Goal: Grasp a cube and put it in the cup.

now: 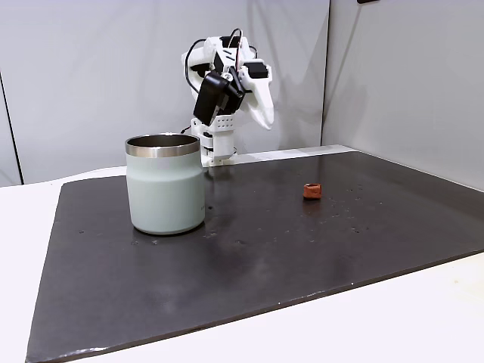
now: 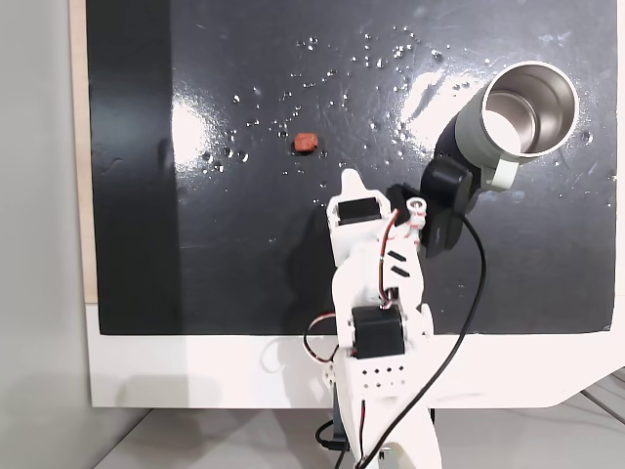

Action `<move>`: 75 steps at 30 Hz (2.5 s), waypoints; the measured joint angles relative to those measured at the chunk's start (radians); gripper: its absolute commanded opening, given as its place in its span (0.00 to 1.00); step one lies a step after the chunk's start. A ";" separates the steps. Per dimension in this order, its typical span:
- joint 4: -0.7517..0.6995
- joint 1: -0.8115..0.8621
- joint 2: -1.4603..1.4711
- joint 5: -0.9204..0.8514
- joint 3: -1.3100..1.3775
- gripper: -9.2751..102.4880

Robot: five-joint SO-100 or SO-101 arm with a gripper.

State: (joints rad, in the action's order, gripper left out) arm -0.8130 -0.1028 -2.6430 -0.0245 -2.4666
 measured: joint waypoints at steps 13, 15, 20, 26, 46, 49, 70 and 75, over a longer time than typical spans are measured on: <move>-0.106 -0.002 0.549 -0.092 0.456 0.08; -0.140 -0.003 0.629 -0.114 0.525 0.08; -0.225 -0.002 0.811 -0.176 0.701 0.08; -0.341 -0.006 0.980 -0.264 0.907 0.08; -0.644 -0.109 1.319 -0.448 1.325 0.08; -0.673 -0.129 1.345 -0.465 1.356 0.08; -0.756 -0.141 1.405 -0.499 1.399 0.35; -0.756 -0.144 1.428 -0.509 1.399 0.35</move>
State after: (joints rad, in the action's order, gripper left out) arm -1.5693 -0.2470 -1.2149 -0.5338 -1.0677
